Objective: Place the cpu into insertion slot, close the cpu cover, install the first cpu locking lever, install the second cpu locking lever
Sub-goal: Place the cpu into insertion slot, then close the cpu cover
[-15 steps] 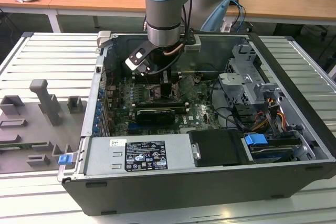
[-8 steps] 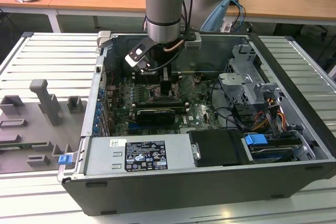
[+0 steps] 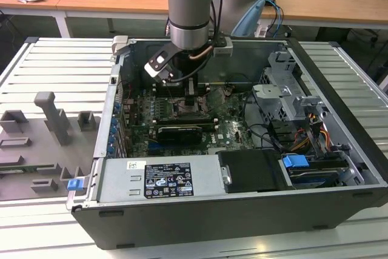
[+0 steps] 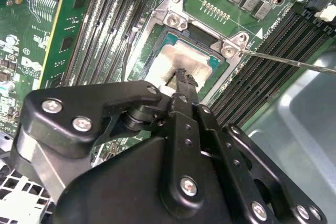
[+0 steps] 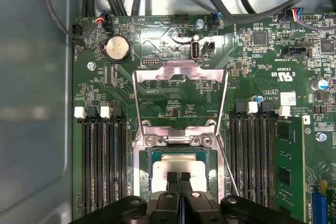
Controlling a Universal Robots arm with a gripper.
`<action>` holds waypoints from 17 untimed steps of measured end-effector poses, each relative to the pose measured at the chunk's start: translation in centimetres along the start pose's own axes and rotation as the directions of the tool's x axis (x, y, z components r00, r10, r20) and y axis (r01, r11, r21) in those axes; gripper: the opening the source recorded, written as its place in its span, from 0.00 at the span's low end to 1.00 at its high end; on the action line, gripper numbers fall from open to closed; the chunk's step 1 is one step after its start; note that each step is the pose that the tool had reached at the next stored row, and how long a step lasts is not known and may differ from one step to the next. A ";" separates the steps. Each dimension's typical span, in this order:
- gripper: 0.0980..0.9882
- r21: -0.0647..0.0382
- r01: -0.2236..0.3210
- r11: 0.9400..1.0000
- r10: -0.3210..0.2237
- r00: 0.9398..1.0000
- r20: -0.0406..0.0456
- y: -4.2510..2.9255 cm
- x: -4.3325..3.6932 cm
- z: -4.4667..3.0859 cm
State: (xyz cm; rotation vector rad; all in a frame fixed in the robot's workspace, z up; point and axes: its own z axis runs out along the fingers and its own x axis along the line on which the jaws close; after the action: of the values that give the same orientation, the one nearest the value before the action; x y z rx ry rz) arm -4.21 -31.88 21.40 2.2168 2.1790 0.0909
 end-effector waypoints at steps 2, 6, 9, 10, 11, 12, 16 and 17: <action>0.01 0.000 0.000 1.000 0.000 1.000 0.000 0.00 0.00 -0.04; 0.01 0.000 0.000 1.000 0.000 1.000 0.000 -0.01 0.00 -0.10; 0.01 0.000 0.000 1.000 0.000 1.000 0.000 -0.01 0.00 -0.15; 0.01 0.000 0.000 1.000 0.000 1.000 0.000 -0.01 0.00 -0.15; 0.01 0.000 0.000 1.000 0.000 1.000 0.000 -0.01 0.00 -0.16; 0.01 0.000 0.000 1.000 0.000 1.000 0.000 0.00 0.00 -0.17; 0.01 0.000 0.000 1.000 0.000 1.000 0.000 0.01 0.00 -0.23; 0.01 0.000 0.000 1.000 0.000 1.000 0.000 0.10 0.00 -0.23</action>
State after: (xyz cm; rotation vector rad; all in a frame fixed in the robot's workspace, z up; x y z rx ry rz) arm -4.13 -31.89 21.63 2.2174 2.1787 0.0904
